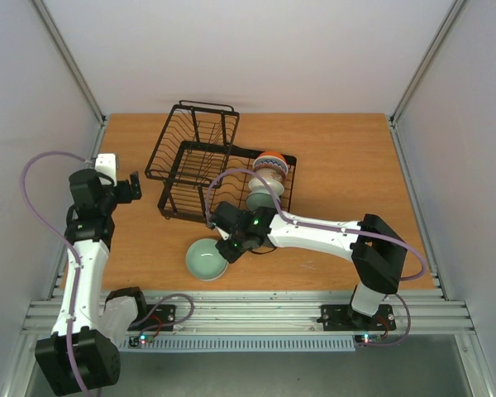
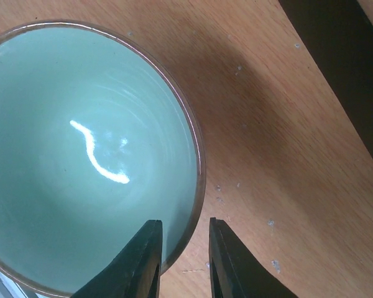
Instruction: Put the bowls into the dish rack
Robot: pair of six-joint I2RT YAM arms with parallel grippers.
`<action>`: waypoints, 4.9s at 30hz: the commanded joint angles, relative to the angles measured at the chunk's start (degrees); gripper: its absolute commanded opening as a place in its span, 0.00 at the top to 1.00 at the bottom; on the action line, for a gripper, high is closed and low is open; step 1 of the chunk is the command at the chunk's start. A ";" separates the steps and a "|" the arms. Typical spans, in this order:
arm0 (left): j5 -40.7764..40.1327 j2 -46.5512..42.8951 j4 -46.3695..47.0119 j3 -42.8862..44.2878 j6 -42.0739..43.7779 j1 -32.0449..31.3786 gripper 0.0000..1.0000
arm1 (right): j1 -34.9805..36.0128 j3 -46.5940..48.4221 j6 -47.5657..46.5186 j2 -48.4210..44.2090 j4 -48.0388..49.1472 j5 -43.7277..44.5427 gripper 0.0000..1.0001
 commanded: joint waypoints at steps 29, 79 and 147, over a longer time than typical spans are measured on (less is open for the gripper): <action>0.13 0.02 3.18 -0.67 0.04 0.41 0.01 | 2.83 5.45 -1.88 0.14 -4.47 6.10 0.99; 0.46 -0.08 3.19 -0.73 -0.01 0.39 0.01 | 3.33 11.15 -14.79 -12.69 -14.21 38.98 0.99; 1.34 0.41 3.64 -0.96 -0.10 0.41 0.01 | 6.43 -31.30 -80.34 -6.49 65.04 72.61 0.99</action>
